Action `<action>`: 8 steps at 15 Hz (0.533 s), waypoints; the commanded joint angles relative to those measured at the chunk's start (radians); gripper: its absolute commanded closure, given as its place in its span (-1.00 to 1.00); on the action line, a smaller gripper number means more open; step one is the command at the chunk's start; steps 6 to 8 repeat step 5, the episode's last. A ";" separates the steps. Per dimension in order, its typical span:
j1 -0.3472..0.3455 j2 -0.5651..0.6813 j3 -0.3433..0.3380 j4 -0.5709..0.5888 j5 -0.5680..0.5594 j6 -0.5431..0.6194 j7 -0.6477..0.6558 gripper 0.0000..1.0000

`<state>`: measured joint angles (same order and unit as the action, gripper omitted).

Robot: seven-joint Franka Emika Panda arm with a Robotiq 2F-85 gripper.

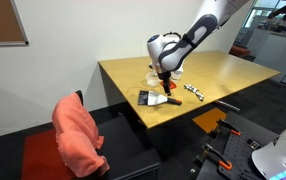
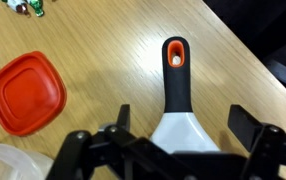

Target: Sweep the candy to the right

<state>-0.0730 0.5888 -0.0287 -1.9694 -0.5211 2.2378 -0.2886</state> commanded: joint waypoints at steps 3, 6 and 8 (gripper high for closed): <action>-0.016 -0.240 -0.010 -0.230 0.028 0.073 -0.022 -1.00; -0.020 -0.295 -0.014 -0.277 0.026 0.093 -0.024 -1.00; -0.020 -0.295 -0.014 -0.277 0.026 0.093 -0.024 -1.00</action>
